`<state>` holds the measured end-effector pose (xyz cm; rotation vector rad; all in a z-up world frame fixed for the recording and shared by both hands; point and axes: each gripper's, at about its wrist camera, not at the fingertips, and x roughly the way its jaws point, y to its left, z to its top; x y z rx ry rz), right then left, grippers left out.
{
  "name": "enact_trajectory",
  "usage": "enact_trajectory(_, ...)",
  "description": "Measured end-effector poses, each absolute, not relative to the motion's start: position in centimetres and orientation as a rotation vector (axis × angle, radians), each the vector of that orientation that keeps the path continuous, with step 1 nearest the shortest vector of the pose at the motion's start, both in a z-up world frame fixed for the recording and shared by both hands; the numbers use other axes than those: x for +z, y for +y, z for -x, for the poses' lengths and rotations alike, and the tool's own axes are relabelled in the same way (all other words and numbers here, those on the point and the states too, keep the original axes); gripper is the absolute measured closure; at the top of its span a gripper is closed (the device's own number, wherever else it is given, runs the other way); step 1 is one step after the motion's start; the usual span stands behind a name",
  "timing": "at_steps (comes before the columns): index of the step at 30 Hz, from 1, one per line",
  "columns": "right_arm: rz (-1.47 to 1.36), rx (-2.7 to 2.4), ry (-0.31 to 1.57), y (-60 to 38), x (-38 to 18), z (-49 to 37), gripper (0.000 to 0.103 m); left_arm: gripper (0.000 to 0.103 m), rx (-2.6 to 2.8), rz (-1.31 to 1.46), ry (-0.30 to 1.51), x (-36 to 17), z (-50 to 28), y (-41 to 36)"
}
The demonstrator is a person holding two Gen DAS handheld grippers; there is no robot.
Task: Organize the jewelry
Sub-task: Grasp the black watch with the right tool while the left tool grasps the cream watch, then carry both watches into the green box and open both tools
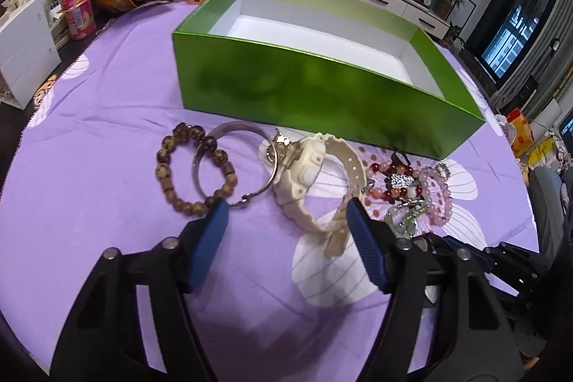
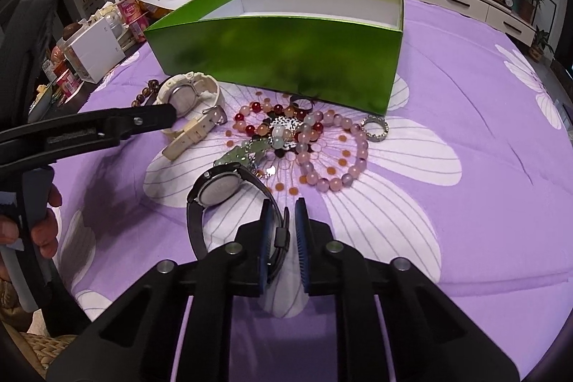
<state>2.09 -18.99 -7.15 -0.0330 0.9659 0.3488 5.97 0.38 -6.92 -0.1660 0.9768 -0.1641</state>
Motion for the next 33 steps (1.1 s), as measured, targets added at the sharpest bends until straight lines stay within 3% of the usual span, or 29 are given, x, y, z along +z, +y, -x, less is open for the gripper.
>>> enact_trajectory(6,0.026,0.355,0.958,-19.3,-7.3,-2.5,0.092,0.07,-0.161,0.156,1.003,-7.7,-6.9,0.1)
enact_trajectory(13,0.024,0.335,0.936,-19.8,-6.9,-2.5,0.096,0.085,-0.185,0.144,0.987,-7.7,-6.9,0.0)
enact_trajectory(23,-0.001,0.327,0.888,-20.6,-4.6,-2.1,0.096,0.085,-0.225,0.161,0.924,-5.5,-5.3,0.4)
enact_trajectory(33,0.009,0.307,0.717,-21.2,1.1,-4.7,0.096,0.085,-0.187,0.155,0.756,1.3,-6.9,3.1)
